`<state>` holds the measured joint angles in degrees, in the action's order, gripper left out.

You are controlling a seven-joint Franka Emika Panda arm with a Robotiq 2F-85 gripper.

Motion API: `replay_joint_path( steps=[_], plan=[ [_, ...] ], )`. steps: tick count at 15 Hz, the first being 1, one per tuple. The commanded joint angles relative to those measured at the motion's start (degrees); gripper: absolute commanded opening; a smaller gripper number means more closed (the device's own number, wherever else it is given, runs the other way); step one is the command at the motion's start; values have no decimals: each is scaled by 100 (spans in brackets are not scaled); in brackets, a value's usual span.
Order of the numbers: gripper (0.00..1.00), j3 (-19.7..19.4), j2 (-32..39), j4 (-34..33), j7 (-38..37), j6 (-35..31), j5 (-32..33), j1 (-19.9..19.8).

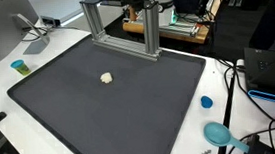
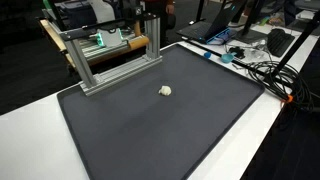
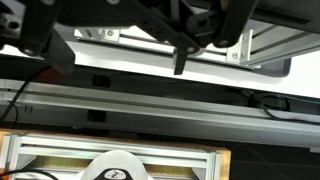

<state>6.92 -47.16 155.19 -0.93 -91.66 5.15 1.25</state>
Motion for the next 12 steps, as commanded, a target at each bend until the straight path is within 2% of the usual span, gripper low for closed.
replay_joint_path(
  steps=[1, 12],
  plan=[
    [100, -92, 14, -15, -66, 22, 51, 110],
    [100, -157, -112, -80, -98, 31, 37, 56]
  ],
)
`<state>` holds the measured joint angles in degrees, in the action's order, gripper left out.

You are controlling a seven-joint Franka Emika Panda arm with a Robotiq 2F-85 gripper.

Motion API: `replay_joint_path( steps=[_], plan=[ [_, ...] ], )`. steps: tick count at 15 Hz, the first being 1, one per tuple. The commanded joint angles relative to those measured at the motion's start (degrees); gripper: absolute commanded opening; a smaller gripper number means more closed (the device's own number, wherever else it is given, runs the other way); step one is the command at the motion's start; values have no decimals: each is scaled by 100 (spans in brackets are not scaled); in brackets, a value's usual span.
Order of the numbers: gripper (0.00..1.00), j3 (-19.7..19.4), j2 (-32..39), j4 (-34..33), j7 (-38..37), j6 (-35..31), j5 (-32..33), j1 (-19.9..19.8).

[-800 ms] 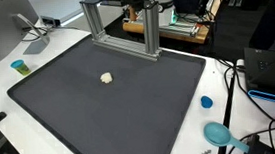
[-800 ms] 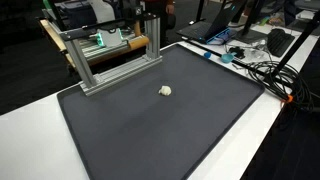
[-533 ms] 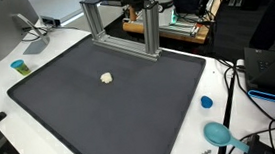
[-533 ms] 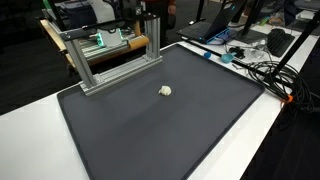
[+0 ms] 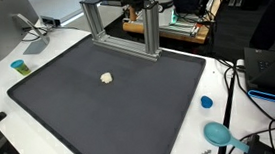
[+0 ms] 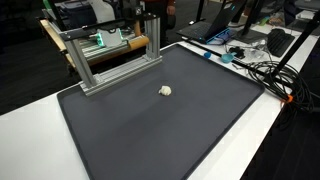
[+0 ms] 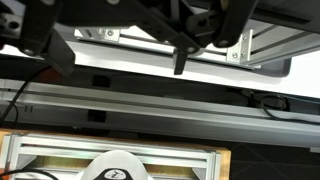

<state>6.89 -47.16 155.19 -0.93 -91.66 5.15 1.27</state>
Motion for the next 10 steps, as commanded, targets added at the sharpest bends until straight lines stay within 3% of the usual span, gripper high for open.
replay_joint_path(
  steps=[1, 7, 10],
  plan=[
    [100, -284, -270, -122, -38, 0, -11, 28],
    [100, -771, -346, -535, -61, -813, -203, -141],
    [100, -605, -13, -714, -698, -1419, -389, -323]
  ],
)
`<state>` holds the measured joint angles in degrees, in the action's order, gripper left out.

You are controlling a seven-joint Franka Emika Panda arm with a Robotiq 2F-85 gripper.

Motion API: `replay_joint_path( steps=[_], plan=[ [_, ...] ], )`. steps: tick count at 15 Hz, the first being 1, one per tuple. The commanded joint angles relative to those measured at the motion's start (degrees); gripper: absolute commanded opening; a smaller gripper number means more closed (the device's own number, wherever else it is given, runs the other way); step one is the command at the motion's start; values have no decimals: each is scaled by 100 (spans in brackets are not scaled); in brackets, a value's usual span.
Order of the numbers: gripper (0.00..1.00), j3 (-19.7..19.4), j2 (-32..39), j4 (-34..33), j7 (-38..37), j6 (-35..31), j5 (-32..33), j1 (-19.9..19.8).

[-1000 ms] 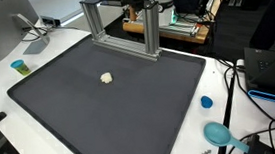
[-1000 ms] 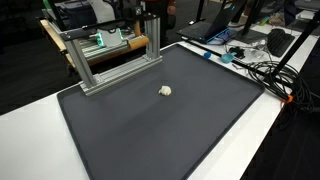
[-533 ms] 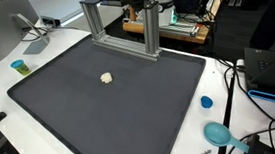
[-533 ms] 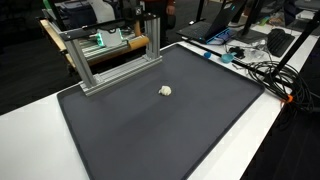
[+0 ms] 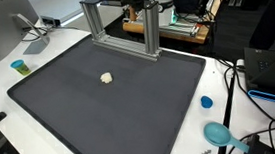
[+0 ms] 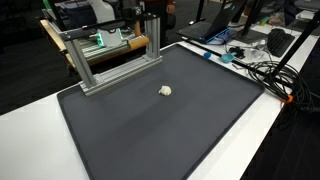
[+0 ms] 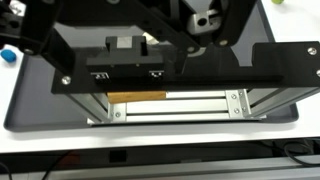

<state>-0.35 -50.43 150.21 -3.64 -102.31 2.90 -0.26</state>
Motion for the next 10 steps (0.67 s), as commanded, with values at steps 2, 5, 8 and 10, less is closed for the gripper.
replay_joint_path(
  steps=[2, 5, 8, 10],
  plan=[
    [100, 83, 109, -79, -242, -257, -68, -109],
    [100, 100, 244, -133, -332, -320, -70, -147],
    [100, 223, 377, -53, -385, -904, 30, -139],
    [100, 285, 483, 15, -378, -1230, 47, -123]
  ],
)
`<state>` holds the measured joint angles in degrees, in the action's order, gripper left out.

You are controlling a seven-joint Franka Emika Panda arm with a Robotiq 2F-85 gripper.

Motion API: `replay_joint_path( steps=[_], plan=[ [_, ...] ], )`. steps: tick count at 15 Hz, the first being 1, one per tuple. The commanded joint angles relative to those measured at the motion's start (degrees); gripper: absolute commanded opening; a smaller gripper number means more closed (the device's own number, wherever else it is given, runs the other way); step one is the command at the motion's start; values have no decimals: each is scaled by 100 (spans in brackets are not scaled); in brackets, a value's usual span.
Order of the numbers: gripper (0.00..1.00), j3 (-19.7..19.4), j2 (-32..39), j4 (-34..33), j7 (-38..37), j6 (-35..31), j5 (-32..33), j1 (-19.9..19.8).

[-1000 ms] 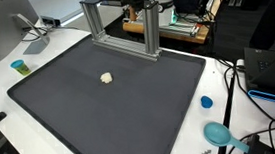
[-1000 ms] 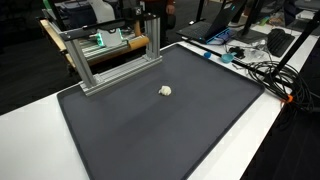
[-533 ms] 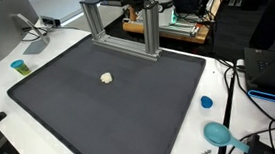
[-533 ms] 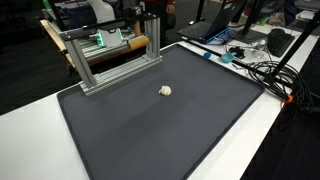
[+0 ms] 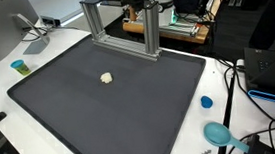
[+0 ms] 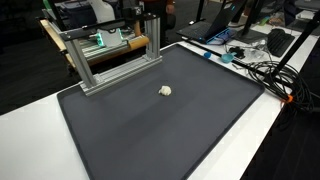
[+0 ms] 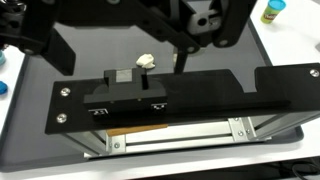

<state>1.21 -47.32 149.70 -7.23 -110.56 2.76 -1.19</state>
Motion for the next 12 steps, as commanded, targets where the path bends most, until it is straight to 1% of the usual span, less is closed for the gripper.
replay_joint_path(
  steps=[1, 3, 5, 6, 11, 12],
  plan=[
    [100, 151, 228, 103, 23, -508, 67, -8],
    [100, 204, 385, 148, 24, -671, 81, -2],
    [100, 142, 515, 210, 69, -772, 52, -25],
    [100, 177, 394, 147, 12, -605, 11, -3],
    [100, 177, 452, 149, 12, -623, 11, -3],
    [100, 214, 450, 231, -66, -778, 40, -33]
  ],
)
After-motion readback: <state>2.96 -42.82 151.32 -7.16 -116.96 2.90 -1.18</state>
